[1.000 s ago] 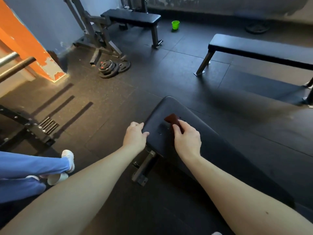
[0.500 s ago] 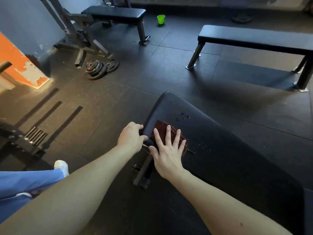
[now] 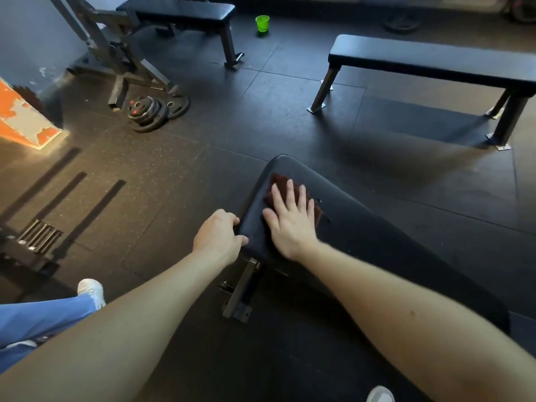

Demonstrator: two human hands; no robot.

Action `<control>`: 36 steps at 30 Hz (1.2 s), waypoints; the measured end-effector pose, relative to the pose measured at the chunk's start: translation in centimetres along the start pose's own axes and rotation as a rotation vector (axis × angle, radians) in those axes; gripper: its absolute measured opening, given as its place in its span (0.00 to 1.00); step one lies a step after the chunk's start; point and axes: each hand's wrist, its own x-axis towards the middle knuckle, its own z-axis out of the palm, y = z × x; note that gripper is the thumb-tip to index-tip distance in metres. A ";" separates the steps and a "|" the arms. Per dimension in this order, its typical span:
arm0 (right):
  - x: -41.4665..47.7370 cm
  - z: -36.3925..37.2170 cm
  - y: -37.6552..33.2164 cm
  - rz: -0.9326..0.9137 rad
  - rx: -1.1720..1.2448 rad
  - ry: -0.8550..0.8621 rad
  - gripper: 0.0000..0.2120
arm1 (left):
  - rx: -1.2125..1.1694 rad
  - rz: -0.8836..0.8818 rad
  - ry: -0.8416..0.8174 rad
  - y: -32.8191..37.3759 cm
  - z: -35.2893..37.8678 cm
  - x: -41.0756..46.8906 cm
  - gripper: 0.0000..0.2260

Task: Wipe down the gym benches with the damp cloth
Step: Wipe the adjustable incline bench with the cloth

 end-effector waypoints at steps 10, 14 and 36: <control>3.0 -0.9 -0.9 0.058 0.045 0.031 0.32 | -0.192 0.008 0.042 -1.4 0.9 0.1 0.22; -5.8 2.0 -1.1 -0.169 -0.001 -0.030 0.29 | -0.320 0.054 0.074 -2.1 1.2 -0.5 0.22; -5.8 1.5 0.6 -0.157 0.003 -0.037 0.32 | -0.429 0.048 0.147 -2.3 2.1 -0.7 0.21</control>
